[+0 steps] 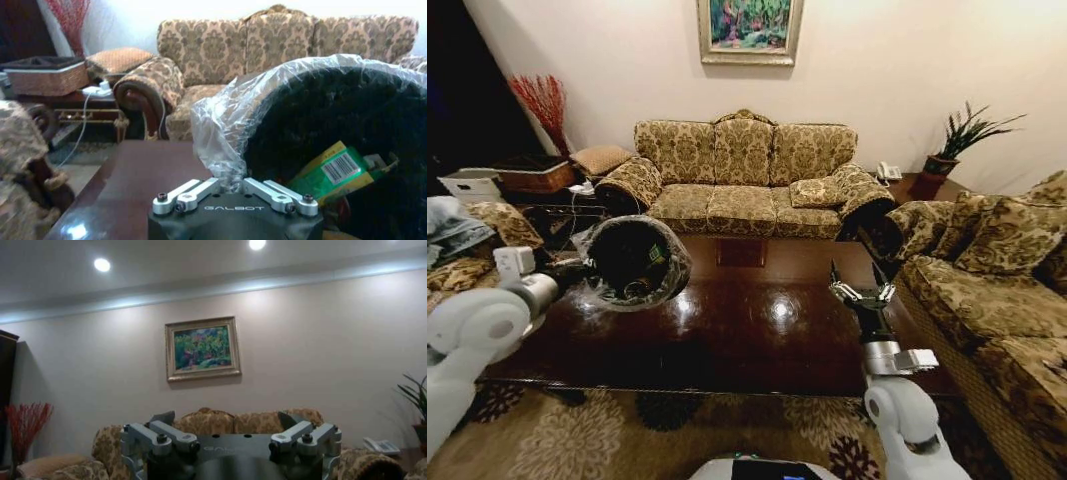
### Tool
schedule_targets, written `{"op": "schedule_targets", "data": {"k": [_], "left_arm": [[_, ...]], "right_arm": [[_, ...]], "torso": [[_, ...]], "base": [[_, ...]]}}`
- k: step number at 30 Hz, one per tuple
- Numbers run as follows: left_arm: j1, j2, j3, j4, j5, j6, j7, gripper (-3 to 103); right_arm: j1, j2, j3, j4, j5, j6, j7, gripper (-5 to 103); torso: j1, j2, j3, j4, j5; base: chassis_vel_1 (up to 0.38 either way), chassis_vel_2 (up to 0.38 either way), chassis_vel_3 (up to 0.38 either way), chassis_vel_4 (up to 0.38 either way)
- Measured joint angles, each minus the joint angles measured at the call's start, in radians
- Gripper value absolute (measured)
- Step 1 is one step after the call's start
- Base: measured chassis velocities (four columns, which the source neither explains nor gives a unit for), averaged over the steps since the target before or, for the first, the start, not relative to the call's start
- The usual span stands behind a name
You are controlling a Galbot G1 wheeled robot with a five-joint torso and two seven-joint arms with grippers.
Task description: Move to the front of the table and place the trash on the table into the trash bin.
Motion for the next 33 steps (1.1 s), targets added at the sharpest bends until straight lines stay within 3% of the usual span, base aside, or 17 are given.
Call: {"op": "schedule_targets", "data": {"k": [8,21,33], "left_arm": [[0.058,-0.029,-0.022,0.015,0.088,-0.021,0.046,0],[0.06,-0.062,-0.017,0.028,0.125,-0.032,0.057,0],[0.091,-0.156,-0.016,0.022,0.179,-0.042,0.068,0]], "right_arm": [[0.0,0.028,-0.037,-0.012,-0.023,0.001,-0.001,100],[-0.005,0.033,-0.057,-0.04,-0.026,0.023,-0.007,100],[-0.002,0.046,-0.072,-0.074,-0.031,0.039,-0.029,100]], "torso": [[0.0,0.0,0.0,0.0003,-0.0002],[-0.001,0.001,-0.001,0.0,-0.0003],[0.001,-0.001,0.001,-0.0005,-0.0007]], "base": [[0.211,-0.179,-0.215,0.214],[0.292,-0.3,-0.293,0.291],[0.051,-0.045,-0.054,0.036]]}}
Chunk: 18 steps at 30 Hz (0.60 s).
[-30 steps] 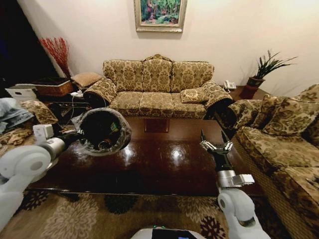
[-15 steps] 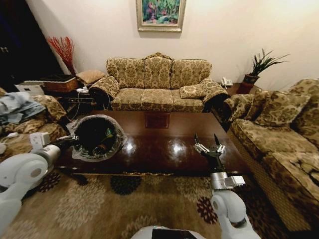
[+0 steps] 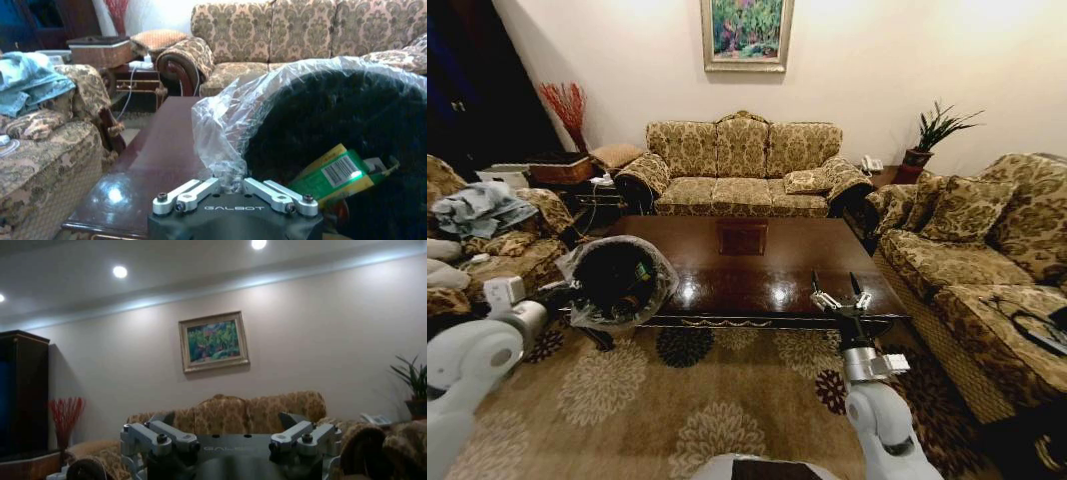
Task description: Move to the front of the table and place the trash on the table into the trash bin.
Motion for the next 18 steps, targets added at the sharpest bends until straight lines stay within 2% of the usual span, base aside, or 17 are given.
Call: {"op": "schedule_targets", "data": {"k": [5,10,13,17,18], "left_arm": [[0.003,-0.015,0.001,0.009,0.013,-0.002,0.0,0],[-0.004,-0.046,-0.011,0.011,0.003,-0.002,-0.008,0],[-0.004,-0.085,-0.029,0.006,0.005,-0.004,-0.013,0],[0.032,-0.176,-0.086,-0.016,0.031,-0.01,-0.008,0],[0.032,-0.176,-0.086,-0.016,0.031,-0.01,-0.008,0]], "right_arm": [[0.009,0.002,-0.003,-0.015,0.001,0.001,0.0,100],[0.018,0.001,-0.002,-0.033,0.008,0.005,-0.002,100],[0.026,0.004,-0.001,-0.046,0.014,0.006,-0.002,100],[0.038,0.013,-0.011,-0.068,0.026,0.021,-0.001,100],[0.038,0.013,-0.011,-0.068,0.026,0.021,-0.001,100]], "torso": [[-0.001,0.0,-0.001,0.0004,0.0004],[-0.002,0.001,-0.001,0.0007,0.0006],[-0.002,0.001,-0.001,0.0005,0.0009],[-0.002,0.001,-0.001,0.0006,0.0],[-0.002,0.001,-0.001,0.0006,0.0]], "base": [[0.004,0.073,-0.018,-0.089],[0.127,0.083,-0.104,-0.072],[0.185,0.137,-0.199,-0.18],[0.223,0.246,-0.237,-0.249],[0.249,0.285,-0.257,-0.274]]}}
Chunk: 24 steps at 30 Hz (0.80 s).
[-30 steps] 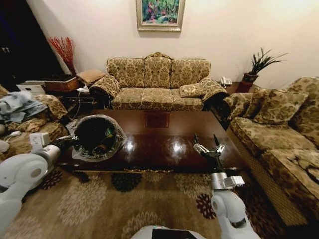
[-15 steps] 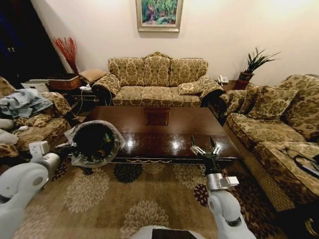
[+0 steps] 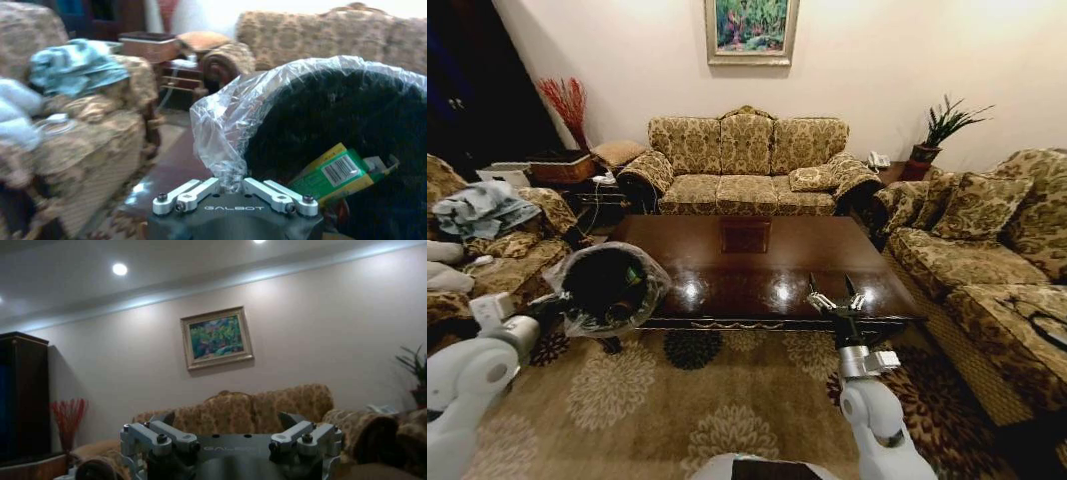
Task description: Move to the front of the table and place the trash on the table into the trash bin.
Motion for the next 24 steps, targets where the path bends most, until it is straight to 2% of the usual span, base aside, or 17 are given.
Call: {"op": "schedule_targets", "data": {"k": [2,3,5,6,8,9,10,14,16,17,19,20,24], "left_arm": [[0.031,-0.086,-0.045,-0.02,0.037,-0.019,0.009,0],[0.031,-0.086,-0.045,-0.02,0.037,-0.019,0.009,0],[0.06,-0.179,-0.082,-0.019,0.115,-0.061,0.025,0],[0.07,-0.217,-0.1,-0.018,0.126,-0.073,0.026,0],[0.075,-0.241,-0.114,-0.018,0.122,-0.077,0.022,0],[0.084,-0.297,-0.152,-0.031,0.094,-0.078,0.009,0],[0.088,-0.319,-0.167,-0.034,0.086,-0.08,0.005,0],[0.092,-0.364,-0.186,-0.018,0.086,-0.096,0.001,0],[0.092,-0.389,-0.186,0.047,0.102,-0.112,0.001,0],[0.092,-0.391,-0.175,0.096,0.121,-0.123,-0.003,0],[0.091,-0.391,-0.166,0.123,0.138,-0.132,-0.004,0],[0.089,-0.392,-0.15,0.173,0.169,-0.156,-0.009,0],[0.083,-0.397,-0.131,0.232,0.185,-0.177,-0.015,0]], "right_arm": [[0.002,0.01,-0.013,-0.013,0.013,0.016,0.006,100],[0.002,0.01,-0.013,-0.013,0.013,0.016,0.006,100],[0.002,0.021,-0.016,-0.028,0.018,0.032,0.002,100],[0.002,0.024,-0.017,-0.036,0.021,0.039,0.001,100],[0.002,0.025,-0.019,-0.042,0.023,0.044,-0.001,100],[0.002,0.029,-0.019,-0.054,0.025,0.053,-0.003,100],[0.003,0.03,-0.019,-0.059,0.027,0.057,-0.004,100],[0.003,0.032,-0.015,-0.071,0.039,0.068,-0.006,100],[-0.001,0.031,-0.01,-0.084,0.055,0.086,-0.015,100],[-0.005,0.031,-0.007,-0.092,0.062,0.096,-0.019,100],[-0.007,0.03,-0.005,-0.096,0.065,0.101,-0.022,100],[-0.013,0.03,-0.003,-0.103,0.071,0.109,-0.027,100],[-0.02,0.028,0.0,-0.112,0.078,0.118,-0.033,100]], "torso": [[0.0,0.0,0.0,0.0003,0.0006],[0.0,0.0,0.0,0.0003,0.0006],[0.0,0.0,0.0,0.0001,-0.0004],[0.0,0.0,0.0,0.0002,-0.0008],[0.0,0.0,0.0,0.0004,-0.0008],[0.0,0.0,0.0,0.0008,-0.0007],[0.0,0.0,0.0,0.0011,0.0009],[0.0,0.0,0.0,0.0003,0.002],[0.0,0.0,0.0,-0.0012,0.0015],[0.0,0.0,0.0,-0.001,0.0002],[0.0,0.0,0.0,-0.0006,-0.0001],[0.0,0.0,0.0,-0.0001,-0.0002],[0.0,0.0,0.0,0.0002,-0.0003]], "base": [[0.247,0.265,-0.241,-0.253],[0.206,0.24,-0.225,-0.253],[0.164,0.198,-0.179,-0.175],[0.123,0.063,-0.089,-0.15],[0.103,0.063,-0.041,-0.095],[0.057,-0.007,0.007,0.023],[0.057,-0.005,0.014,0.023],[0.014,-0.001,0.004,0.006],[-0.064,-0.079,0.02,0.021],[-0.059,-0.053,0.037,-0.004],[-0.059,-0.053,0.027,-0.004],[0.0,0.0,0.0,0.0],[0.022,0.025,-0.001,-0.001]]}}
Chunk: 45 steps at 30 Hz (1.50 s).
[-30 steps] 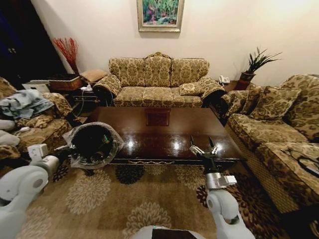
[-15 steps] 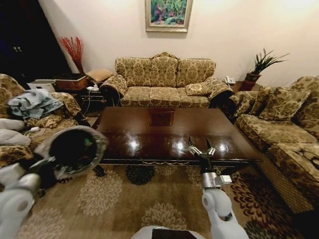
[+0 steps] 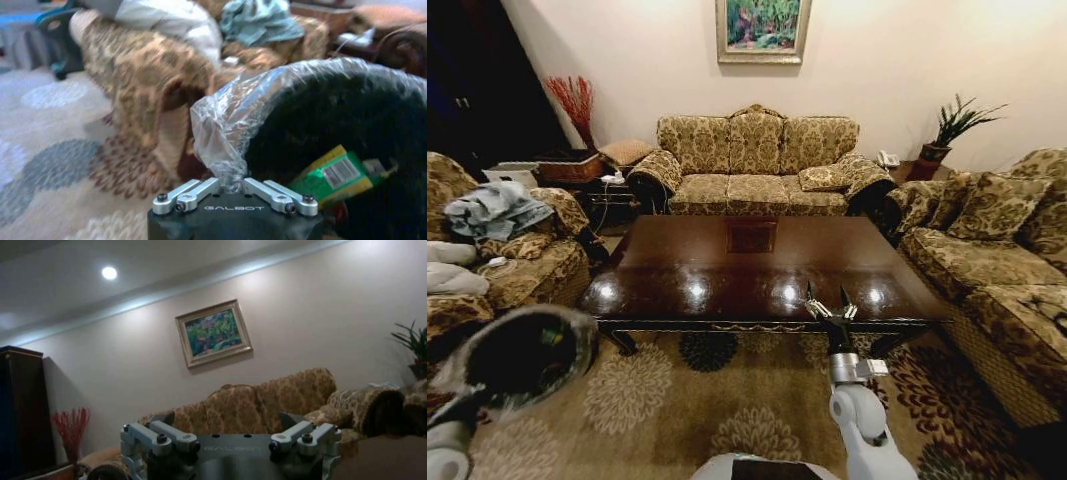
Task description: Move to the front of the table and place the trash on the table into the trash bin.
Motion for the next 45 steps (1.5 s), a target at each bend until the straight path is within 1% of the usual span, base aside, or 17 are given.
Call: {"op": "schedule_targets", "data": {"k": [3,4,8,10,12,13,14,16,17,22,23,25,27,31,36,39,45], "left_arm": [[-0.014,0.0,0.033,0.087,0.007,-0.017,-0.008,0],[-0.014,0.0,0.033,0.087,0.007,-0.017,-0.008,0],[-0.051,0.031,0.099,0.23,-0.024,-0.017,-0.021,0],[-0.059,0.042,0.114,0.262,-0.027,-0.017,-0.02,0],[-0.104,0.095,0.186,0.401,-0.019,-0.02,-0.018,0],[-0.104,0.095,0.186,0.401,-0.019,-0.02,-0.018,0],[-0.122,0.112,0.213,0.447,-0.01,-0.024,-0.016,0],[-0.189,0.167,0.305,0.605,0.024,-0.047,-0.006,0],[-0.189,0.167,0.305,0.605,0.024,-0.047,-0.006,0],[-0.328,0.245,0.455,0.858,0.089,-0.103,0.04,0],[-0.328,0.245,0.455,0.858,0.089,-0.103,0.04,0],[-0.389,0.25,0.511,0.941,0.103,-0.111,0.054,0],[-0.409,0.249,0.527,0.966,0.108,-0.111,0.059,0],[-0.486,0.241,0.576,1.098,0.123,-0.123,0.089,0],[-0.541,0.229,0.593,1.18,0.087,-0.124,0.128,0],[-0.565,0.214,0.593,1.204,0.063,-0.124,0.133,0],[-0.618,0.196,0.592,1.262,0.073,-0.137,0.133,0]], "right_arm": [[0.001,-0.003,0.001,-0.015,0.001,0.007,-0.002,100],[0.001,-0.003,0.001,-0.015,0.001,0.007,-0.002,100],[0.005,-0.007,-0.01,-0.025,-0.008,0.007,-0.003,100],[0.005,-0.007,-0.013,-0.026,-0.013,0.007,-0.003,100],[-0.002,-0.007,-0.026,-0.03,-0.04,0.014,-0.005,100],[-0.002,-0.007,-0.026,-0.03,-0.04,0.014,-0.005,100],[-0.007,-0.008,-0.028,-0.03,-0.047,0.017,-0.009,100],[-0.024,-0.012,-0.029,-0.028,-0.058,0.024,-0.018,100],[-0.024,-0.012,-0.029,-0.028,-0.058,0.024,-0.018,100],[-0.047,-0.016,-0.015,-0.03,-0.075,0.032,-0.022,100],[-0.047,-0.016,-0.015,-0.03,-0.075,0.032,-0.022,100],[-0.058,-0.012,0.001,-0.035,-0.077,0.037,-0.025,100],[-0.062,-0.012,0.005,-0.038,-0.077,0.04,-0.025,100],[-0.081,-0.007,0.011,-0.048,-0.08,0.063,-0.024,100],[-0.099,-0.011,0.02,-0.051,-0.084,0.067,-0.027,100],[-0.101,-0.015,0.03,-0.056,-0.082,0.071,-0.029,100],[-0.105,-0.017,0.039,-0.065,-0.077,0.077,-0.031,100]], "torso": [[0.0,0.0,0.0,0.0001,0.0009],[0.0,0.0,0.0,0.0001,0.0009],[0.0,0.0,0.0,-0.0005,0.0008],[0.0,0.0,0.0,-0.0005,0.0008],[0.0,0.0,0.0,-0.0001,0.0008],[0.0,0.0,0.0,-0.0001,0.0008],[0.0,0.0,0.0,0.0,0.0004],[0.0,0.0,0.0,-0.0002,-0.0005],[0.0,0.0,0.0,-0.0002,-0.0005],[0.0,0.0,0.0,-0.0007,0.0014],[0.0,0.0,0.0,-0.0007,0.0014],[0.0,0.0,0.0,-0.0002,0.0005],[0.0,0.0,0.0,-0.0002,0.0006],[0.0,0.0,0.0,-0.0002,0.0006],[0.0,0.0,0.0,-0.0002,0.0011],[0.0,0.0,0.0,-0.0002,0.0008],[0.0,0.0,0.0,-0.0005,0.0007]], "base": [[0.0,0.0,0.0,0.0],[0.0,0.0,0.0,0.0],[0.0,0.0,0.0,0.0],[0.0,0.0,0.0,0.0],[0.0,0.0,0.0,0.0],[0.0,0.0,0.0,0.0],[0.0,0.0,0.0,0.0],[0.0,0.0,0.0,0.0],[0.0,0.0,0.0,0.0],[0.0,0.0,0.0,0.0],[0.0,0.0,0.0,0.0],[0.0,0.0,0.0,0.0],[0.0,0.0,0.0,0.0],[0.0,0.0,0.0,0.0],[0.0,0.0,0.0,0.0],[0.0,0.0,0.0,0.0],[0.0,0.0,0.0,0.0]]}}
